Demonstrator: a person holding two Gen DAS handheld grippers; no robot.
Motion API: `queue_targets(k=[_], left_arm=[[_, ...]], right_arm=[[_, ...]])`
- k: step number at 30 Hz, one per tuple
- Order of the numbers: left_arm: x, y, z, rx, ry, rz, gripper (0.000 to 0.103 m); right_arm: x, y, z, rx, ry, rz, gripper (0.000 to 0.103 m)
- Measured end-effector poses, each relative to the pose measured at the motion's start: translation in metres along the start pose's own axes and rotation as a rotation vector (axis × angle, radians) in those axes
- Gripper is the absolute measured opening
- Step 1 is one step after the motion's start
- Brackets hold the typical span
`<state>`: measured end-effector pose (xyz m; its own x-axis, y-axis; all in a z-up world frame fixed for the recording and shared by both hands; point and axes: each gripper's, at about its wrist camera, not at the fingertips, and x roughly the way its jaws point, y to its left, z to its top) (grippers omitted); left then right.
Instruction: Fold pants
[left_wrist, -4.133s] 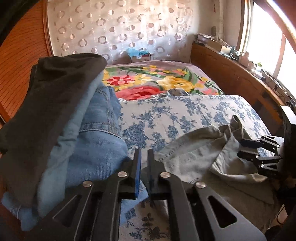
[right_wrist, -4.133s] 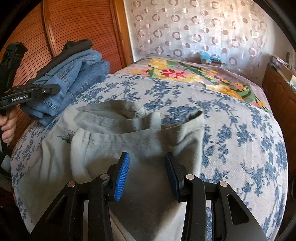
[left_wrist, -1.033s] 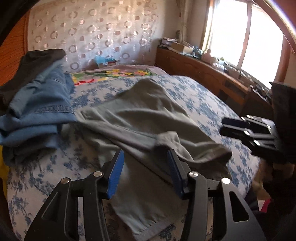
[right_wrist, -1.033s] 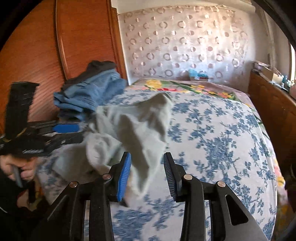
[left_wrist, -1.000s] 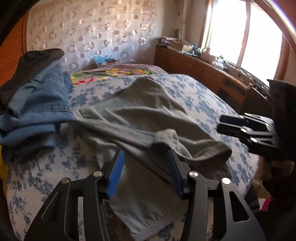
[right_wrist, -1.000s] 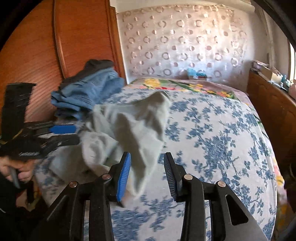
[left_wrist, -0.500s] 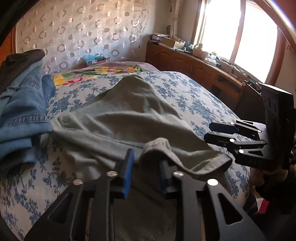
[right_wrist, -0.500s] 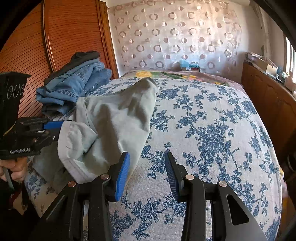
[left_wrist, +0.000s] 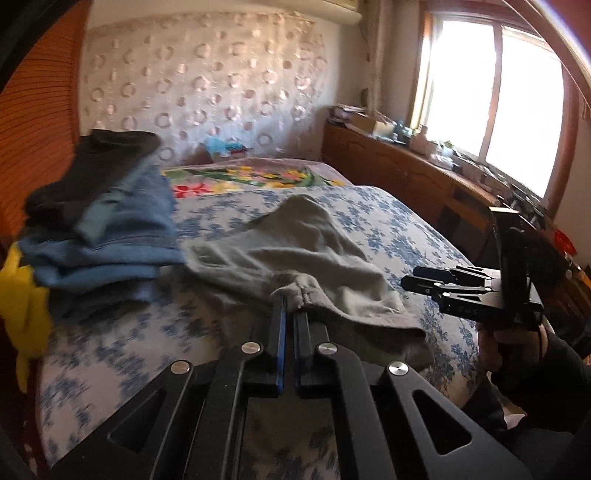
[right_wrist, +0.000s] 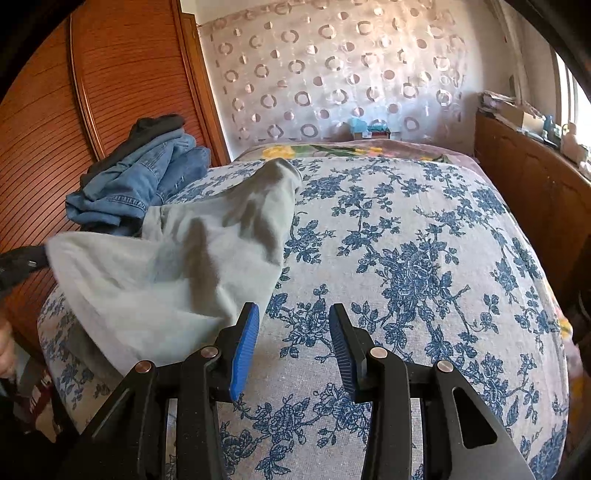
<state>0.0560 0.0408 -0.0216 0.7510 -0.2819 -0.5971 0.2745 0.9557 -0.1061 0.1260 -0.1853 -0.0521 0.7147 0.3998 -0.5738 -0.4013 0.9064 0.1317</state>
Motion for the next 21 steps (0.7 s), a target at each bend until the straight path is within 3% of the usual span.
queue_targets(k=[7,16,19,21], left_arm=[[-0.019,0.014,-0.028,-0.03,0.044,0.087,0.004],[-0.005,0.015,-0.064,-0.058,0.136,0.104,0.004],[-0.005,0.015,-0.068,-0.052,0.152,0.108,0.01],[-0.006,0.015,-0.068,-0.053,0.153,0.107,0.023]], right_arm=[[0.0,0.001,0.0,-0.01,0.002,-0.003,0.041],[-0.008,0.01,-0.003,-0.055,0.01,-0.001,0.041],[-0.018,0.019,-0.006,-0.07,0.01,0.027,0.041],[-0.027,0.028,-0.008,-0.089,0.007,0.048,0.041]])
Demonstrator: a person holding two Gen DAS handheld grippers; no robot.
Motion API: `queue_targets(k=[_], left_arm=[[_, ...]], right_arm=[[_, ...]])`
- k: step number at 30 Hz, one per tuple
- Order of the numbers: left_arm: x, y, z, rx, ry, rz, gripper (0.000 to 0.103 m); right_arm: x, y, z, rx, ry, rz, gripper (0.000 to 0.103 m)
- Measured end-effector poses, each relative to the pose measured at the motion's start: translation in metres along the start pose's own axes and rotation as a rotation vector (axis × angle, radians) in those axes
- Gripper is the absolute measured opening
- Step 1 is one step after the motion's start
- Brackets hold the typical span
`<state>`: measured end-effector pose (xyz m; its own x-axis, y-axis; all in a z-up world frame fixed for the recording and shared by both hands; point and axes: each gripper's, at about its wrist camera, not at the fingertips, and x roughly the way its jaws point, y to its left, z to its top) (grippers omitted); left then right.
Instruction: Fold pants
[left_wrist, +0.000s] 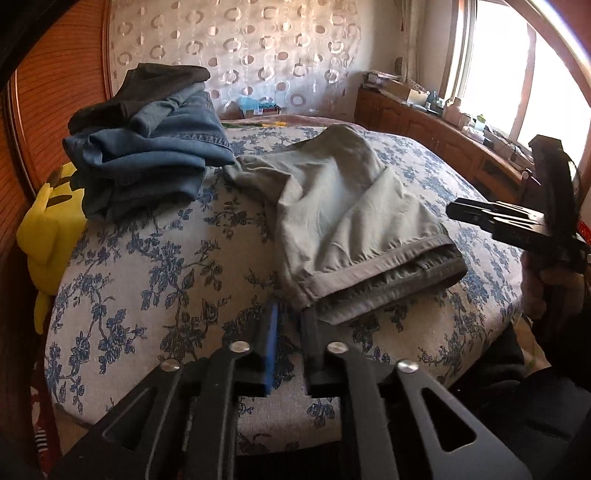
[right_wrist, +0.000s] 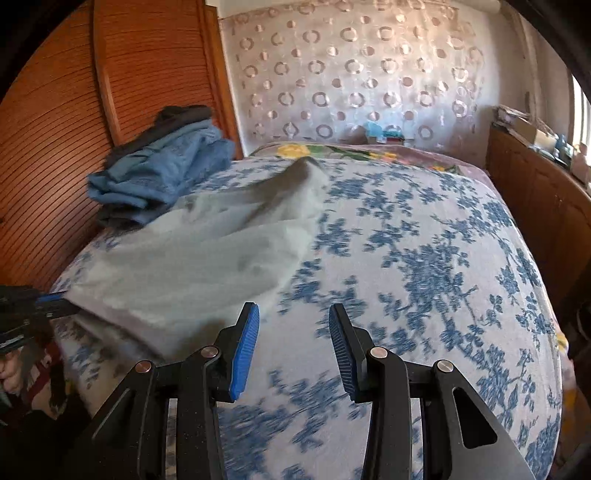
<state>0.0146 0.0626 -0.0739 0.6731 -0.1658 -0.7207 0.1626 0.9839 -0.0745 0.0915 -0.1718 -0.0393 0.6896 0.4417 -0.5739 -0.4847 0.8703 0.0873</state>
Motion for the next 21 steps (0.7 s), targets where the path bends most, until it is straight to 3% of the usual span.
queue_targets(k=[1,3,5,8,14,21], left_arm=[[-0.002,0.0,0.0,0.003,-0.006,0.006,0.027],[-0.008,0.002,0.002,0.0,-0.03,0.006,0.045],[-0.013,0.004,0.005,-0.004,-0.047,-0.011,0.048],[-0.021,0.004,0.008,-0.002,-0.071,-0.006,0.059],[-0.025,0.002,0.013,0.005,-0.096,-0.009,0.068],[0.004,0.006,0.015,0.003,-0.046,0.025,0.068]], right_arm=[[-0.004,0.005,-0.001,-0.012,-0.001,0.009,0.041],[-0.01,0.014,-0.002,-0.033,-0.002,0.028,0.041],[-0.014,0.021,-0.005,-0.051,0.005,0.043,0.041],[-0.016,0.028,-0.012,-0.069,0.024,0.061,0.041],[-0.014,0.035,-0.019,-0.091,0.058,0.064,0.041],[-0.003,0.038,-0.019,-0.092,0.067,0.021,0.039]])
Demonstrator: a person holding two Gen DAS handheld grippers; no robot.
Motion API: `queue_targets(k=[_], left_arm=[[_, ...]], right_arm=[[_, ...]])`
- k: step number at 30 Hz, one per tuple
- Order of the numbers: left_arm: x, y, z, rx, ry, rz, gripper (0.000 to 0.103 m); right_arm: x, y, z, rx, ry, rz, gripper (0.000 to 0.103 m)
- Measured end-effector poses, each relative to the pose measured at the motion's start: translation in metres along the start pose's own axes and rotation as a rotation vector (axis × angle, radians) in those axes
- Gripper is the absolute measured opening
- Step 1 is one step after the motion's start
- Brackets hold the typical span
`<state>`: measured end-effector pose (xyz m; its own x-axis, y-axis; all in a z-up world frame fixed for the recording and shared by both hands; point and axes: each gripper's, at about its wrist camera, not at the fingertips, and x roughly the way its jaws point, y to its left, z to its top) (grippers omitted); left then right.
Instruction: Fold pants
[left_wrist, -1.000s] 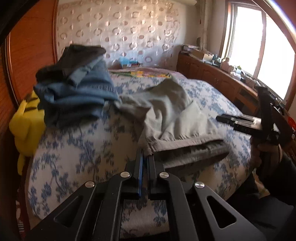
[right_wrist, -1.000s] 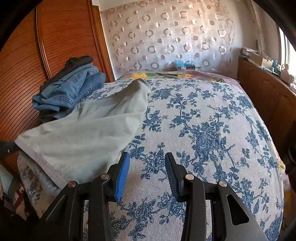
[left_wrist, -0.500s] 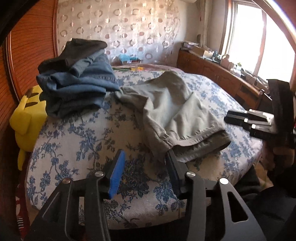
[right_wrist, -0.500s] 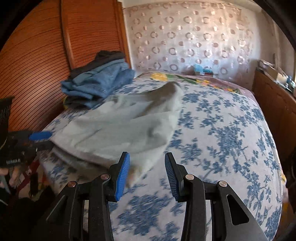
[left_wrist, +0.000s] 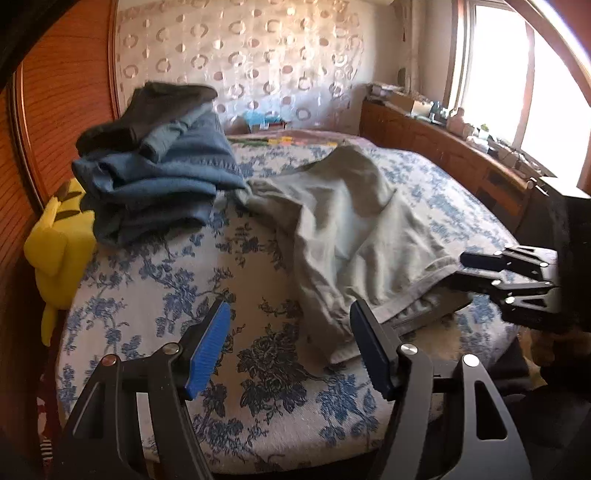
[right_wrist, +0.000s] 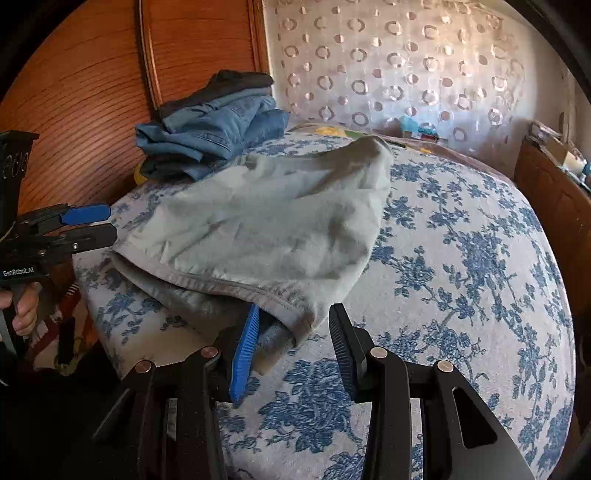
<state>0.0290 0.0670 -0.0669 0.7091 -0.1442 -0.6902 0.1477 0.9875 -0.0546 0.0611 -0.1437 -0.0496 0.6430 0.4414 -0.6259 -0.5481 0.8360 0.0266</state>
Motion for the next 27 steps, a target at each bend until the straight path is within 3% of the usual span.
queue_targets(k=[2,5,12,19,25,27], left_arm=[[0.009,0.001,-0.002,-0.003,0.025,0.001,0.068],[0.018,0.002,-0.005,-0.008,0.048,0.0,0.068],[0.021,0.001,-0.012,-0.012,0.068,-0.003,0.068],[0.02,0.002,-0.018,-0.024,0.081,-0.011,0.068],[0.011,-0.002,-0.016,-0.017,0.054,-0.034,0.068],[0.009,-0.003,-0.015,-0.014,0.049,-0.038,0.068]], right_arm=[[-0.002,-0.001,0.0,0.009,-0.006,0.012,0.013],[-0.009,-0.003,-0.001,0.016,-0.025,0.022,0.003],[-0.038,-0.011,-0.017,0.032,-0.047,0.049,0.001],[-0.043,-0.024,-0.038,0.067,-0.005,0.048,0.0],[-0.047,-0.025,-0.03,0.08,-0.032,0.055,0.0],[-0.042,-0.021,-0.027,0.07,-0.03,0.044,0.005]])
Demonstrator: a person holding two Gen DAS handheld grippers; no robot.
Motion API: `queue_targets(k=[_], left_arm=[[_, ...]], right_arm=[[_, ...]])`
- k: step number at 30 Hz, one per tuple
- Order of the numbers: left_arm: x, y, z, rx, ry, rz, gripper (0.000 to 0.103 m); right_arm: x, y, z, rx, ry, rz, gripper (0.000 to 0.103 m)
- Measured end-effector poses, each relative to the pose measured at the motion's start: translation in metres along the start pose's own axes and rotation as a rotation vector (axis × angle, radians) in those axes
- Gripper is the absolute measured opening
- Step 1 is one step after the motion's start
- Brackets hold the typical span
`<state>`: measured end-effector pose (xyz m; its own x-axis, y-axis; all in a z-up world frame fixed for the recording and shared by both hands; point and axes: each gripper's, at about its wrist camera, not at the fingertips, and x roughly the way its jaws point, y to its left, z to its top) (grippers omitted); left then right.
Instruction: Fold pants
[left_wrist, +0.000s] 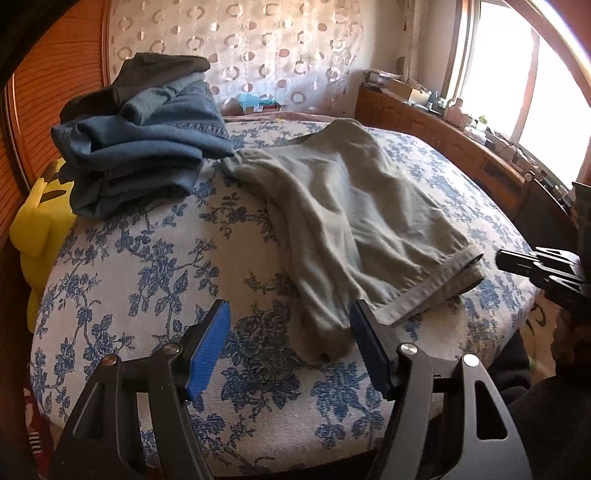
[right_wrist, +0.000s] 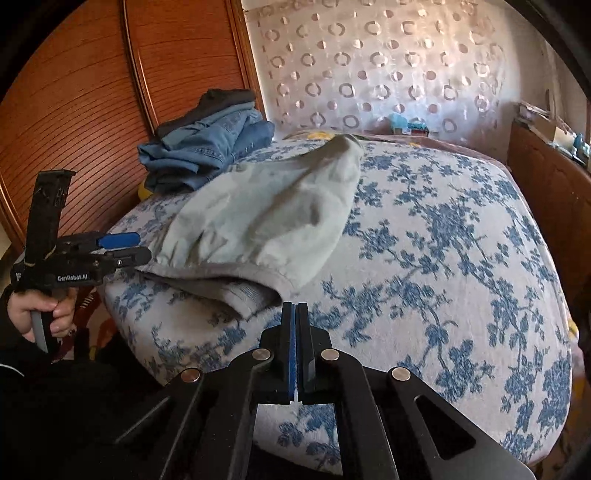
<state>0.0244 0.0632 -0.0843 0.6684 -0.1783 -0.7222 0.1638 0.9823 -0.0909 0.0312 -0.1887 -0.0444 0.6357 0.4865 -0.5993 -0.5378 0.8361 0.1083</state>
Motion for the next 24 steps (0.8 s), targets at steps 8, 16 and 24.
queue_targets(k=[8,16,24], left_arm=[[0.0,-0.004,0.004,0.002,-0.001,-0.018,0.068],[0.005,-0.004,0.007,-0.008,0.001,-0.026,0.079],[0.011,-0.003,0.005,-0.006,0.017,0.008,0.079]], right_arm=[[0.024,0.01,0.006,-0.03,0.034,-0.017,0.023],[0.028,0.012,0.012,-0.025,0.012,-0.034,0.023],[0.013,0.014,0.007,-0.033,-0.011,0.024,0.002]])
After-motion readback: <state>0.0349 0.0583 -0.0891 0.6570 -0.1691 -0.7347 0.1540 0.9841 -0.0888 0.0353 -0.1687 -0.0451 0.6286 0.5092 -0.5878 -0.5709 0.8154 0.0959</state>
